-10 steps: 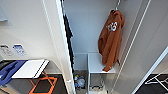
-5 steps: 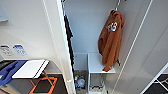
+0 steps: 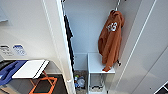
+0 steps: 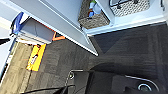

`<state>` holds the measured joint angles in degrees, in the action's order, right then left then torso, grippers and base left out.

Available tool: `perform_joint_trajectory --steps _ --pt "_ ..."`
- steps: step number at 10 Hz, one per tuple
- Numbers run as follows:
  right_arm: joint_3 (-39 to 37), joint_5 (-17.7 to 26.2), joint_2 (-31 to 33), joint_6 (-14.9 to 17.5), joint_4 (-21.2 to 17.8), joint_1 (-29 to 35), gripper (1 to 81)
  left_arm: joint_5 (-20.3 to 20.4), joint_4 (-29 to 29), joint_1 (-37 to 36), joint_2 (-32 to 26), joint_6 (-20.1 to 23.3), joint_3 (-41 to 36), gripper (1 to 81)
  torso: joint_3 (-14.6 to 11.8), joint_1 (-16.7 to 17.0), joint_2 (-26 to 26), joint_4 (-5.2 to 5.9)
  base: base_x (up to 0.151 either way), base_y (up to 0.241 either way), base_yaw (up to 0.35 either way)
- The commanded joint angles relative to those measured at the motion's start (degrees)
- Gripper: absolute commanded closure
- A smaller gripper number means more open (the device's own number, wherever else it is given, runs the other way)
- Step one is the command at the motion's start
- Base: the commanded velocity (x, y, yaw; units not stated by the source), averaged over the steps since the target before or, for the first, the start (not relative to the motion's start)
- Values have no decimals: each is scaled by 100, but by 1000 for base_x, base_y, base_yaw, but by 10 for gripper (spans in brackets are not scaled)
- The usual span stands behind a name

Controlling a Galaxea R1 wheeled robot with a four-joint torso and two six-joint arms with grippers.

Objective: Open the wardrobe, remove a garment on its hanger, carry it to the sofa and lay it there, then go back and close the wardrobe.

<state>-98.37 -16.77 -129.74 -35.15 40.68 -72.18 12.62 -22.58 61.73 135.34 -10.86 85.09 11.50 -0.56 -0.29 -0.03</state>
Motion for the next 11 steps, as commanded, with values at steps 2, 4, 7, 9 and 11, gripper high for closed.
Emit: perform_joint_trajectory --steps 2,4,7,9,11 --pt "-1069 -353 -862 -520 -104 -460 10 177 700 -420 466 -12 638 10 0 0 0 0 0 0 0" --pt "-1270 -353 -1125 -528 -113 -522 10 391 1052 -482 783 -12 1008 10 -2 2 0 0 0 0 0" --pt "-1666 -353 -1539 -537 -148 -548 10 942 1869 -561 1197 -4 1562 10 -2 5 -2 0 0 0 0" --pt "-1782 -362 -1671 -598 -166 -540 10 1356 2431 -622 1460 -12 1940 10 -2 7 -2 0 0 0 0" --pt "-1729 -362 -1680 -616 -157 -539 10 1419 2750 -763 1821 -12 2459 10 -2 7 -2 0 0 0 0"
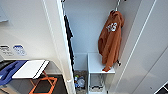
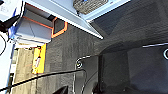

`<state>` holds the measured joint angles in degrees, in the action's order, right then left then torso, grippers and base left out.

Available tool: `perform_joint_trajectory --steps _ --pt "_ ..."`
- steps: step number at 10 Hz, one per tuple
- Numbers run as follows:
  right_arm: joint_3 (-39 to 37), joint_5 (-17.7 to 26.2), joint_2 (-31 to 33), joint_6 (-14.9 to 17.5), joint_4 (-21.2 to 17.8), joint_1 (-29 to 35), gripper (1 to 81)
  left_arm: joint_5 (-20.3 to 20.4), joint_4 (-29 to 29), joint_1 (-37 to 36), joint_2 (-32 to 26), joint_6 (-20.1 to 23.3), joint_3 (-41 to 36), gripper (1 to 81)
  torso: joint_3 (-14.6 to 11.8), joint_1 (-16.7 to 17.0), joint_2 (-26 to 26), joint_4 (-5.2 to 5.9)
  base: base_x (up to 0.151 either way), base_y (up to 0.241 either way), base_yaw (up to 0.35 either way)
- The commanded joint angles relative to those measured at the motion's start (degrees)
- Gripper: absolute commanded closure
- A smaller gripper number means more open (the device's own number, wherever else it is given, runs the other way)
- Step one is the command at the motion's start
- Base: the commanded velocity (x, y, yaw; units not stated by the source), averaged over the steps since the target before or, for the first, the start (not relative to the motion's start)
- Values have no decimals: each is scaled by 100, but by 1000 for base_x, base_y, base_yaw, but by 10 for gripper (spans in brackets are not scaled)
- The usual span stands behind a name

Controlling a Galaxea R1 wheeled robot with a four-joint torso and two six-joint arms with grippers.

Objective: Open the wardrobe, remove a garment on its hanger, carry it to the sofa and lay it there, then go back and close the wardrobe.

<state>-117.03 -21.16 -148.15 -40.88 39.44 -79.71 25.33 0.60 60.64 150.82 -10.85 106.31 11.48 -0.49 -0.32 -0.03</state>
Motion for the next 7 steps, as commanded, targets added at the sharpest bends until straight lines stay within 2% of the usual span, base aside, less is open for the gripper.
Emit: perform_joint_trajectory --steps 1,7 --pt "138 77 161 -69 -24 214 10 87 433 -767 396 -14 495 10 0 0 0 0 0 0 0" --pt "190 68 108 -114 20 223 10 -161 519 -1242 931 -14 1056 10 0 0 0 0 0 0 0"
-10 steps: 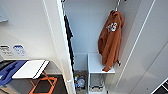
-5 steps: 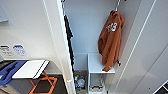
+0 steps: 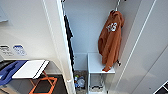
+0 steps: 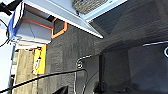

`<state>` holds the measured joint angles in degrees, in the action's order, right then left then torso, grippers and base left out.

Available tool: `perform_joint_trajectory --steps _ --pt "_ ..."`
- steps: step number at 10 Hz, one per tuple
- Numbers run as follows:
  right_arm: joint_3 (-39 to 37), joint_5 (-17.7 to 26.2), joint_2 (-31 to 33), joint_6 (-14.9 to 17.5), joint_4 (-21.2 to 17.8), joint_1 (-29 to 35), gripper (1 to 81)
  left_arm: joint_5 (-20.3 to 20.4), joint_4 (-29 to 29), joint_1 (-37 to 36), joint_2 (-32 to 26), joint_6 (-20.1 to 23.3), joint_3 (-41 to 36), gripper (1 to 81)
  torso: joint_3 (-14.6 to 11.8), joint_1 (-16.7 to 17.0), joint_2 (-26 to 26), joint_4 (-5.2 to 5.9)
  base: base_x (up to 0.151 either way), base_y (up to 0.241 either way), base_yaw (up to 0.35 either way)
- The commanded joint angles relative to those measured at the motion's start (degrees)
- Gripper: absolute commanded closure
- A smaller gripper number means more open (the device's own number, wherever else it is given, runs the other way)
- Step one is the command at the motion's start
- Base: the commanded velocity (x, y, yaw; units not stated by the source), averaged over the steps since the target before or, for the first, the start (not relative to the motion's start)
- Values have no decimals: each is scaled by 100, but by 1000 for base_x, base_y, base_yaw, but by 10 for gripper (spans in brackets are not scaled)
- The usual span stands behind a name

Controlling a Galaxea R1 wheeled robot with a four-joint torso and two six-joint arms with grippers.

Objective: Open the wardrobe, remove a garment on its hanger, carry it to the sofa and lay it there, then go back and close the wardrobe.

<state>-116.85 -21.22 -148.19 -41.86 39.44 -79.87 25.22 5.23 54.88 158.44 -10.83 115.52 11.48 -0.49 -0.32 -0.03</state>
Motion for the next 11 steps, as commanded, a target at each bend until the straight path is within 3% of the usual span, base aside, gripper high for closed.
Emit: perform_joint_trajectory --steps 1,3,5,7,11 --pt "225 75 103 -6 38 247 10 -61 365 -711 320 -16 366 10 0 0 0 0 0 0 0" --pt "365 83 103 3 91 265 10 536 1041 -816 619 -25 674 10 0 0 0 0 0 0 0" --pt "672 93 191 3 204 256 10 711 1603 -983 759 -25 1007 10 0 0 0 0 0 0 0" --pt "804 144 191 11 214 265 10 1193 1996 -922 848 -8 1210 10 0 0 0 0 0 0 0" --pt "788 189 121 38 223 292 10 1538 2474 -413 567 -7 1254 10 0 0 0 0 0 0 0"
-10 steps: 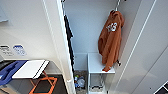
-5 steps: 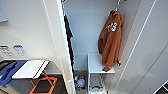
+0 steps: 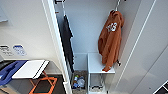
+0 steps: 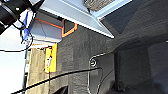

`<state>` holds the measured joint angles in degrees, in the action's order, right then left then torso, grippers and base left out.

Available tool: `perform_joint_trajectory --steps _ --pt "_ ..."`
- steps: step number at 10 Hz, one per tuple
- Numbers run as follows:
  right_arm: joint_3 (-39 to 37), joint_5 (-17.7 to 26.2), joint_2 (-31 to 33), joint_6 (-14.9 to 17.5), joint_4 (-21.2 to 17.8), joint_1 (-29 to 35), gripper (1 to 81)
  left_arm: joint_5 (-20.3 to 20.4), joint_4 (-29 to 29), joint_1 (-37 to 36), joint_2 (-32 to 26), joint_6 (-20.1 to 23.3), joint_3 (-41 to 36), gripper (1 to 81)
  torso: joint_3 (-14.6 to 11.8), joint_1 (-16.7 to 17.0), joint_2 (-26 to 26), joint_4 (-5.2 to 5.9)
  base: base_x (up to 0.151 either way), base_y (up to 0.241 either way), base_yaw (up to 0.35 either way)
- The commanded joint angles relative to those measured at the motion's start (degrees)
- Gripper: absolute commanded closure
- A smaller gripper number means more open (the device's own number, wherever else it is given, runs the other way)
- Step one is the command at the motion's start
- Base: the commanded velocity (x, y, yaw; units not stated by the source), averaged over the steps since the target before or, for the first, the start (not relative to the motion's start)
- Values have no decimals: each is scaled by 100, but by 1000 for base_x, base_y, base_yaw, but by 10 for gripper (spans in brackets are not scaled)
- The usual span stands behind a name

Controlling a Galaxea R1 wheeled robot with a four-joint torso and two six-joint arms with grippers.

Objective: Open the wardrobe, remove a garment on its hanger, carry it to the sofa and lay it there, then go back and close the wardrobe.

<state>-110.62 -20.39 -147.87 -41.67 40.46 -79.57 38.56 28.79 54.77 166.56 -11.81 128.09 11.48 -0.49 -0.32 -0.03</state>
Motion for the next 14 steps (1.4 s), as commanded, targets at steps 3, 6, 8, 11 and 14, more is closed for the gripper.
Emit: perform_joint_trajectory --steps 3,6,8,11,14 --pt "77 106 1 27 120 261 10 205 40 222 -535 100 15 10 0 0 0 0 0 0 0" --pt "-387 106 -165 10 85 156 10 -1522 -1783 811 -1219 548 -19 10 0 0 0 0 0 0 0" --pt "-1055 254 -456 18 94 120 10 -2429 -2886 1084 -1694 540 -598 10 0 0 0 0 0 0 0" --pt "-1731 725 -814 27 111 -11 10 -3618 -3195 1637 -1723 592 -899 10 -2 2 -2 0 0 0 0" --pt "-2689 1222 -1404 45 120 -221 10 -3679 -3433 2138 -1127 610 -252 10 -4 2 -2 0 0 0 0"
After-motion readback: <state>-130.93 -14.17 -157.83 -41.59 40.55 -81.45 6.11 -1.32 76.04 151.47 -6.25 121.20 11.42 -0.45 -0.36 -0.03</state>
